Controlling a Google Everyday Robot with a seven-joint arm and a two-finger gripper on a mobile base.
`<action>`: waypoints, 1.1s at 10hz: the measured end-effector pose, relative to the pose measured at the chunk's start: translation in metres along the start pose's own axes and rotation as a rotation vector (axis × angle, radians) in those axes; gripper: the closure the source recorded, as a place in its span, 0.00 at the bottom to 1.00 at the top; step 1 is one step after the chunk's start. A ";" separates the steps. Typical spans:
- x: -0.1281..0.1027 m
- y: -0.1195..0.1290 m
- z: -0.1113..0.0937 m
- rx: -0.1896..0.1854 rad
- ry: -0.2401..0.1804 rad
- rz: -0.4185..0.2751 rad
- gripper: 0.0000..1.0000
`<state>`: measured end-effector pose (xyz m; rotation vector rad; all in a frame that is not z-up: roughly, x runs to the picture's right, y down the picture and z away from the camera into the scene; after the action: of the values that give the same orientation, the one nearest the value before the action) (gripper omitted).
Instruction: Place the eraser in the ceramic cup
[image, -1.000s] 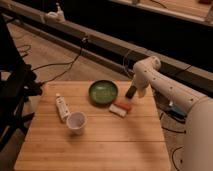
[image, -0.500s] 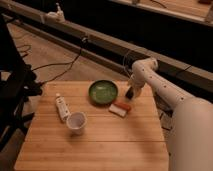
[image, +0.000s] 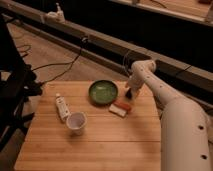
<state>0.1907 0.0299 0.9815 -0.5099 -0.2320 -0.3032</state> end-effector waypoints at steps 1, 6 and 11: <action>0.000 -0.002 0.002 -0.004 -0.002 -0.015 0.39; 0.001 -0.008 -0.008 -0.002 0.000 -0.069 0.89; -0.005 -0.017 -0.056 0.064 -0.039 -0.014 1.00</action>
<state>0.1884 -0.0116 0.9396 -0.4509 -0.2820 -0.2987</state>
